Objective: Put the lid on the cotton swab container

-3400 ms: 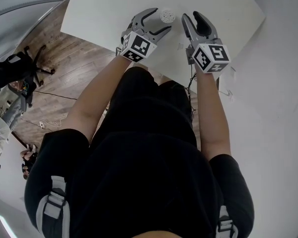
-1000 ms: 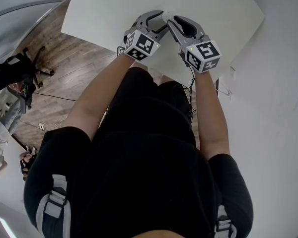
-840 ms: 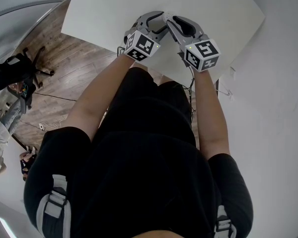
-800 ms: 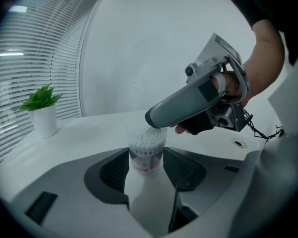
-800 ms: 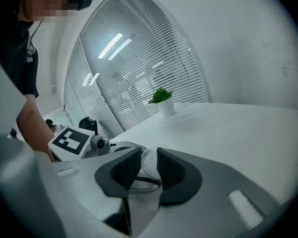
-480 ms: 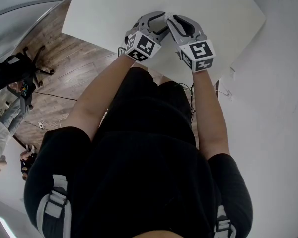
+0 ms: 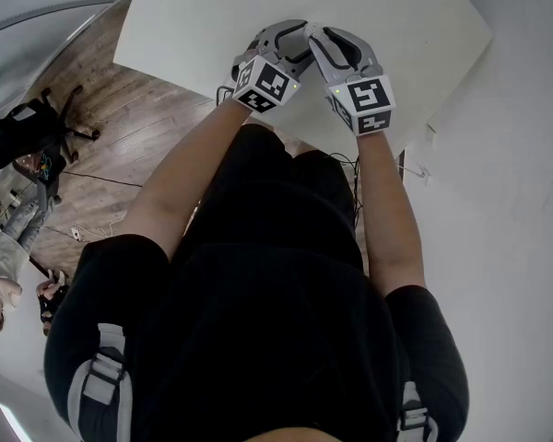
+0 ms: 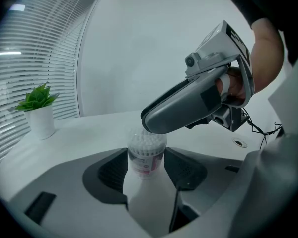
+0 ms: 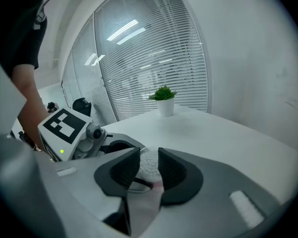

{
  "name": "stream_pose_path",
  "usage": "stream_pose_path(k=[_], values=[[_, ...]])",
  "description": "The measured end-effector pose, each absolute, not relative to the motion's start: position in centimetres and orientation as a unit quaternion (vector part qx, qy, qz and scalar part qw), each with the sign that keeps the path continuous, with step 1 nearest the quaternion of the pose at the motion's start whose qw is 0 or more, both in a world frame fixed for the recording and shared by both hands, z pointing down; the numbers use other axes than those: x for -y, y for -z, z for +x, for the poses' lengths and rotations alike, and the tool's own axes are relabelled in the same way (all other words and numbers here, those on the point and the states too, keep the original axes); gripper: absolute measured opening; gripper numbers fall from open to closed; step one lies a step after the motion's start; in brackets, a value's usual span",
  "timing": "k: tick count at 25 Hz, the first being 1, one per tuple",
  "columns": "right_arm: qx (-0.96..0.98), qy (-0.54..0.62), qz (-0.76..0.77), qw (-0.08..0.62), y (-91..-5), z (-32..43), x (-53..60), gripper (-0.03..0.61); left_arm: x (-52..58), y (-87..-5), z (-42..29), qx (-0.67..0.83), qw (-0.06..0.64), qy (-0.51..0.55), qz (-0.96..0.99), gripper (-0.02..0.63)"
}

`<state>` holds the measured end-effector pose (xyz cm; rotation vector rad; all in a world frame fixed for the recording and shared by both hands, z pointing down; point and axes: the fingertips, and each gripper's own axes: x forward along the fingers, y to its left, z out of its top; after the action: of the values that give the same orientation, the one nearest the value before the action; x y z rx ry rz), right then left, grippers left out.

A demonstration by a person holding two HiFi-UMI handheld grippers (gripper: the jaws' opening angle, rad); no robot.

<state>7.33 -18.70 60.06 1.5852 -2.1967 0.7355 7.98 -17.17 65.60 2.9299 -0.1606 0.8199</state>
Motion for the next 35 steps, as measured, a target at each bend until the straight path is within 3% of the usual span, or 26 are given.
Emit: stream_pose_path(k=[5,19,28,35], values=[[0.771,-0.269,0.556,0.157,-60.3,7.5,18.7,0.123,17.3,-65.5,8.0,0.050,0.043,-0.269,0.961,0.232],[0.758,-0.232,0.572,0.211,-60.5,6.6,18.7,0.141,17.2,-65.3,7.7,0.044,0.051,-0.272,0.960,0.233],[0.747,-0.244,0.572,0.235,-61.2,6.8,18.6,0.141,16.7,-64.3,3.3,0.071,0.071,-0.278,0.955,0.233],[0.763,-0.246,0.578,0.154,-57.0,7.0,17.9,0.141,16.5,-59.4,0.8,0.113,0.073,-0.250,0.959,0.233]])
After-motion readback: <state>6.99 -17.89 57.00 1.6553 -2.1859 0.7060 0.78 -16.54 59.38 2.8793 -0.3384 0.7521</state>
